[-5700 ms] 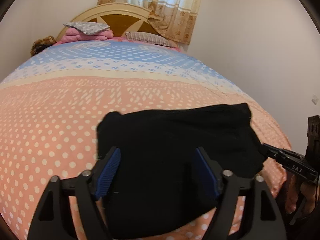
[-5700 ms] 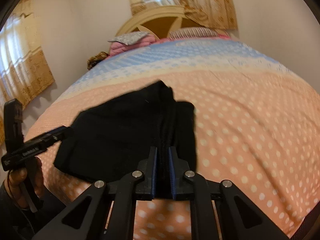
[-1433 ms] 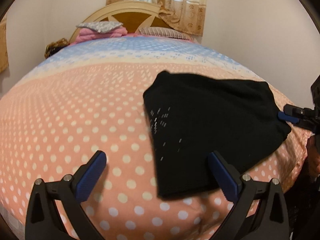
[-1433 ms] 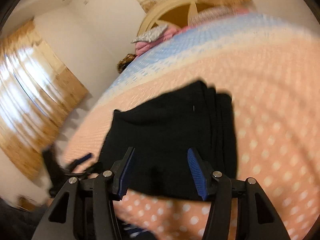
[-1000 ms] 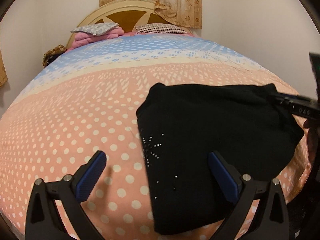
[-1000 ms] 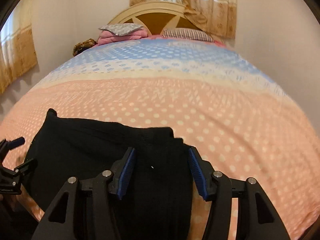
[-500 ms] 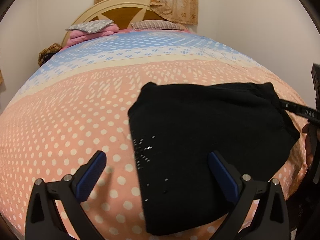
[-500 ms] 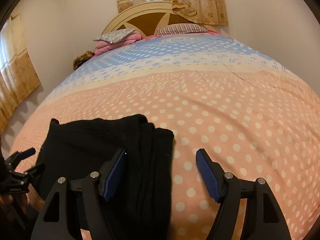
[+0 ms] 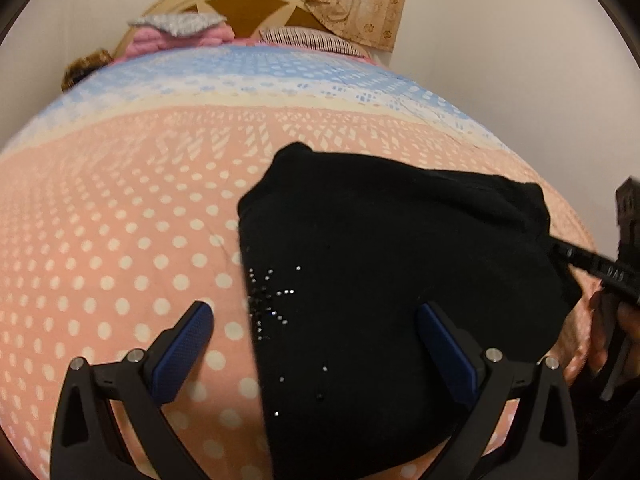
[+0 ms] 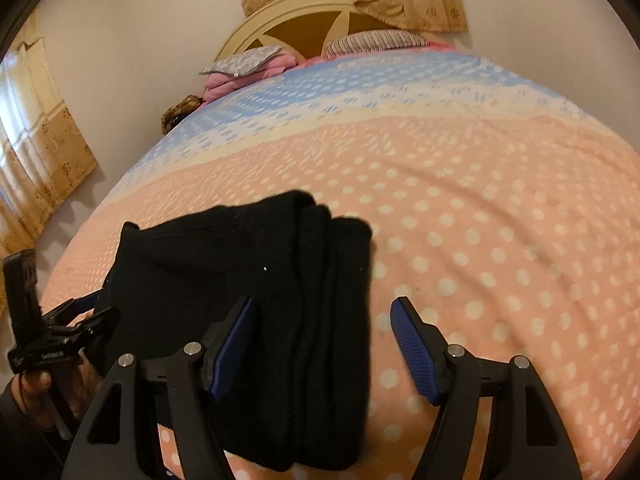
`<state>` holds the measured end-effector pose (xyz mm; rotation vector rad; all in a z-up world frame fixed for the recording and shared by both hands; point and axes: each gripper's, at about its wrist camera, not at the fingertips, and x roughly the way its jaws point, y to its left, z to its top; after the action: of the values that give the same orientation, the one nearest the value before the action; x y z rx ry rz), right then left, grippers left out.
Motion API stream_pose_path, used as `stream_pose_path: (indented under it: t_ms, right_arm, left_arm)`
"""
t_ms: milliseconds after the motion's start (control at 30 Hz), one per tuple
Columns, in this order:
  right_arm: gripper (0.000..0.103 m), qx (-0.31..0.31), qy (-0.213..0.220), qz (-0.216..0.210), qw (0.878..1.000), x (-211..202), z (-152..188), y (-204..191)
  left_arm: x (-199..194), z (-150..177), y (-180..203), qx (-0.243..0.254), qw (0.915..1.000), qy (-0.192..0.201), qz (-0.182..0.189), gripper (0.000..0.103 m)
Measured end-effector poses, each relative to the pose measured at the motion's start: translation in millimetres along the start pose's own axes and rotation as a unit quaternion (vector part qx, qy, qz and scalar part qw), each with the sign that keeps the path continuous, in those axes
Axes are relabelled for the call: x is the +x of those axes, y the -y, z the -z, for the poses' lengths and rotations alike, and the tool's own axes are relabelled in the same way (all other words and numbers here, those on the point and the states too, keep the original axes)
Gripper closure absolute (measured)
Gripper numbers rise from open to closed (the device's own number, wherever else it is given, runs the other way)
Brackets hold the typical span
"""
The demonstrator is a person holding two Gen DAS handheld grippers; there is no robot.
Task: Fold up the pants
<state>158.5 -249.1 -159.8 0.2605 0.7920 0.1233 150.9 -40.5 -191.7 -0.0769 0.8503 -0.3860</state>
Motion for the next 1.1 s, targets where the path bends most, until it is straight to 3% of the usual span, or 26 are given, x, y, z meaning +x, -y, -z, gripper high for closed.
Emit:
stream_pose_path:
  t_ms: [267, 367, 467, 600, 767, 1033, 1100]
  right_arm:
    - [0.041, 0.066, -0.007, -0.066, 0.996, -3, -1, 28]
    - [0.043, 0.048, -0.015, -0.094, 0.994, -3, 1, 14]
    - [0.047, 0.012, -0.019, -0.066, 0.998, -1, 2, 0]
    - [0.057, 0.060, -0.022, -0.106, 0.992, 1, 3, 23]
    - [0.057, 0.055, -0.017, -0.097, 0.994, 1, 4, 18]
    - [0.057, 0.067, -0.015, -0.100, 0.993, 5, 6, 20]
    - [0.057, 0.068, -0.012, -0.101, 0.992, 3, 6, 20]
  left_arm:
    - [7, -6, -2, -0.002, 0.9998, -0.005, 0.019, 0.000]
    - [11, -10, 6, 0.005, 0.9998, -0.012, 0.014, 0.000]
    - [14, -12, 6, 0.007, 0.9997, -0.018, 0.014, 0.000]
    - [17, -16, 3, 0.015, 0.9993, -0.022, 0.027, 0.000]
    - [22, -22, 7, 0.015, 0.9990, -0.032, 0.028, 0.000]
    - [18, -26, -6, -0.012, 0.9965, -0.031, 0.077, 0.019]
    - [15, -28, -15, -0.034, 0.9938, -0.032, 0.100, 0.030]
